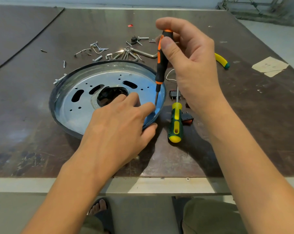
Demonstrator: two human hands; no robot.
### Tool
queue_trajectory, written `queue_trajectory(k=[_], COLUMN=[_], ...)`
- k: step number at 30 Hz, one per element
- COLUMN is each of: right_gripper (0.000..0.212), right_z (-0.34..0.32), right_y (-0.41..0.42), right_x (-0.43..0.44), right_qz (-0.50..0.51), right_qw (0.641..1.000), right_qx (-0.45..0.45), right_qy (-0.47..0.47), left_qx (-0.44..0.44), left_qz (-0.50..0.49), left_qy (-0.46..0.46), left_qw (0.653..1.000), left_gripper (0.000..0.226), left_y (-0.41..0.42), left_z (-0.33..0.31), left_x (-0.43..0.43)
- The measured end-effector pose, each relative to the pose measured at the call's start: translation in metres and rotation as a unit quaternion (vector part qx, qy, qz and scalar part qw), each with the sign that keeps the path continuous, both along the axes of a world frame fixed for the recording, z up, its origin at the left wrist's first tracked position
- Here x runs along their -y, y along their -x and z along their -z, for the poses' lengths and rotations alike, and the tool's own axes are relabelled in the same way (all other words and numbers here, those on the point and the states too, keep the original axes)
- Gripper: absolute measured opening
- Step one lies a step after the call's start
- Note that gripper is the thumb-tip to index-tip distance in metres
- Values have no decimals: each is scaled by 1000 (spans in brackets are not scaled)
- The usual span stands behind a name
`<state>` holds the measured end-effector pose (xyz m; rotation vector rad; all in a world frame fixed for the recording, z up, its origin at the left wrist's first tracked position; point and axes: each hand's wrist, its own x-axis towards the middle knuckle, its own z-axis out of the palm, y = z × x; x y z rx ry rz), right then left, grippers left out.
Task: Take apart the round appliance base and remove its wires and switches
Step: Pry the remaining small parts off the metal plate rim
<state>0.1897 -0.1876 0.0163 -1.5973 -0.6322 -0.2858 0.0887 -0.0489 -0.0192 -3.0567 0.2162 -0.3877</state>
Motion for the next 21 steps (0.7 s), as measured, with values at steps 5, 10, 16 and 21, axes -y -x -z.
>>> queue_trajectory(k=[5, 10, 16, 21], right_gripper=[33, 31, 28, 31], right_z=[-2, -2, 0, -1], right_y=[-1, -3, -2, -1], right_x=[0, 6, 0, -1], right_qz=[-20, -8, -14, -33], right_qw=[999, 999, 1000, 999], right_qx=[-34, -46, -15, 3], right_qy=[-17, -21, -9, 20], left_qx=[-4, -6, -6, -4], left_qz=[-3, -3, -7, -4], left_qy=[-5, -6, -1, -3], left_qw=[1000, 1000, 1000, 1000], left_gripper=[42, 43, 45, 45], left_y=[1, 0, -1, -1], left_z=[-1, 0, 2, 3], left_x=[1, 0, -1, -1])
